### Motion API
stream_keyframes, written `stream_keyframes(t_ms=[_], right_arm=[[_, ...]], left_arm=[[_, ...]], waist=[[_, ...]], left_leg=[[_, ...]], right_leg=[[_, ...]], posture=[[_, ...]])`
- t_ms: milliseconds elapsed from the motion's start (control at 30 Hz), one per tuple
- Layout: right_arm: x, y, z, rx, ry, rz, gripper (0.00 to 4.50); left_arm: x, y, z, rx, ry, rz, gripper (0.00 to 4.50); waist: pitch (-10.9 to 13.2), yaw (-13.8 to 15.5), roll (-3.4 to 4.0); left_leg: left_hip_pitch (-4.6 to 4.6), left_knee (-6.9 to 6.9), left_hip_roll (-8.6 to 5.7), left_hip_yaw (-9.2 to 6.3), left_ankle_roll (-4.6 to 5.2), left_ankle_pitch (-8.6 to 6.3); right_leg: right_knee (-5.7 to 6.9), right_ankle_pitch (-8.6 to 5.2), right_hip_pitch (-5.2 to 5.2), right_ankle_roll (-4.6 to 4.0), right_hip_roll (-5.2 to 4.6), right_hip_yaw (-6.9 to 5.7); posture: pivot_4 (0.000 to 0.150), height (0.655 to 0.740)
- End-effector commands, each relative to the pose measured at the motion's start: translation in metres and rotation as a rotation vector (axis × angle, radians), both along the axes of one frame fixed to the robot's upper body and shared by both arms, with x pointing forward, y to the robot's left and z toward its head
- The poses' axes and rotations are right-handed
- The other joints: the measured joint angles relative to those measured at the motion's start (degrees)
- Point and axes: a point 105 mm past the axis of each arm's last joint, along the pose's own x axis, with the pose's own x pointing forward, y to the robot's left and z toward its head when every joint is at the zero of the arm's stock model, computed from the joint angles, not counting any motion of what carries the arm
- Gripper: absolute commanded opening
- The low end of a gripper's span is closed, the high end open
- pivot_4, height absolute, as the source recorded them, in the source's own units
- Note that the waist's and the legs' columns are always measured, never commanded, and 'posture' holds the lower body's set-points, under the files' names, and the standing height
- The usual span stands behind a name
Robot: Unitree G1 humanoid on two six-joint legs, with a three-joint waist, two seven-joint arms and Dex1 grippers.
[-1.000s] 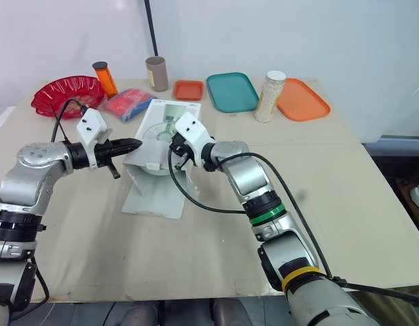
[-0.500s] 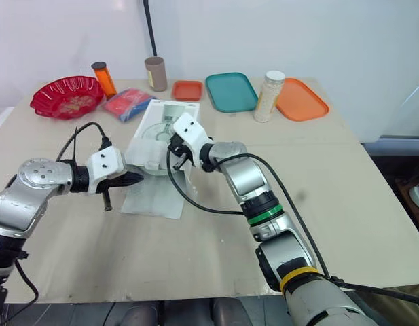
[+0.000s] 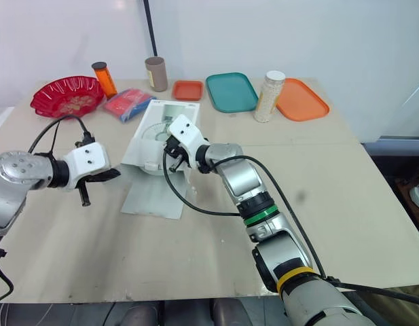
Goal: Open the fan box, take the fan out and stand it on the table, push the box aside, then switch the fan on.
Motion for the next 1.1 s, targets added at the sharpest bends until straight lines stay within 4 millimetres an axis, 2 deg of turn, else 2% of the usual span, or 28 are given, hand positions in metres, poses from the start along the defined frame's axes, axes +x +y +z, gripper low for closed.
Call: stream_keyframes(t_ms=[33, 367, 467, 600, 667, 833, 967, 1033, 1100], right_arm=[[-0.001, 0.005, 0.001, -0.010, -0.005, 0.015, 0.04], [-0.002, 0.005, -0.001, -0.018, -0.005, 0.019, 0.04], [-0.002, 0.005, -0.001, -0.017, -0.004, 0.020, 0.04], [-0.002, 0.005, -0.002, -0.019, 0.001, 0.021, 0.04], [-0.002, 0.004, -0.003, -0.028, 0.000, 0.023, 0.04], [-0.002, 0.005, -0.003, -0.031, 0.001, 0.028, 0.04], [-0.002, 0.006, -0.001, -0.029, -0.003, 0.037, 0.04], [-0.003, 0.007, -0.001, -0.030, -0.003, 0.040, 0.04], [-0.003, 0.007, -0.001, -0.030, -0.003, 0.043, 0.04]], left_arm=[[0.004, 0.004, -0.001, -0.006, -0.022, 0.026, 0.00], [0.019, 0.038, -0.008, 0.121, -0.091, 0.134, 0.00], [0.025, 0.037, -0.009, 0.062, -0.111, 0.166, 0.00], [0.043, 0.018, 0.004, -0.239, -0.161, 0.254, 0.00], [0.050, 0.017, 0.011, -0.336, -0.182, 0.307, 0.00], [0.056, 0.026, 0.013, -0.364, -0.209, 0.384, 0.00], [0.060, 0.037, 0.043, -0.364, -0.314, 0.433, 0.00], [0.056, 0.029, 0.063, -0.394, -0.340, 0.393, 0.00], [0.045, 0.011, 0.083, -0.445, -0.333, 0.315, 0.00]], waist=[[0.0, 0.0, 0.00], [0.0, 0.0, 0.00], [0.0, 0.1, -0.01], [0.0, 0.2, -0.02], [0.0, 0.1, -0.05], [0.0, -0.1, -0.04], [0.0, 0.1, -0.05], [0.0, 0.1, -0.05], [0.0, 0.1, -0.05]], left_leg=[[0.00, 0.00, 0.00, 0.00, 0.00, 0.00], [0.00, 0.00, 0.00, 0.00, 0.00, 0.00], [0.00, 0.00, 0.00, 0.00, 0.00, 0.00], [-0.01, 0.04, -0.01, -0.01, 0.00, 0.00], [-0.04, 0.08, -0.01, -0.03, 0.00, 0.00], [0.00, 0.06, 0.01, -0.02, 0.00, 0.00], [-0.02, 0.07, -0.02, -0.03, -0.01, 0.01], [-0.02, 0.08, -0.02, -0.04, -0.01, 0.01], [-0.03, 0.07, -0.02, -0.03, -0.01, 0.01]], right_leg=[[0.00, 0.00, 0.00, 0.00, 0.00, 0.00], [0.01, 0.00, 0.00, 0.00, -0.01, 0.00], [0.02, 0.00, 0.00, 0.00, -0.02, -0.01], [0.04, 0.00, 0.01, 0.00, -0.03, -0.03], [0.04, 0.00, 0.01, 0.00, -0.03, -0.05], [0.07, 0.01, 0.00, -0.01, -0.01, -0.04], [0.07, 0.01, 0.01, -0.01, -0.06, -0.05], [0.07, 0.01, 0.01, -0.01, -0.05, -0.06], [0.06, 0.01, 0.01, -0.01, -0.05, -0.05]], posture=[[0.150, 0.7400], [0.150, 0.7400], [0.150, 0.7400], [0.150, 0.7400], [0.150, 0.7400], [0.150, 0.7400], [0.150, 0.7400], [0.150, 0.7400], [0.150, 0.7400]])
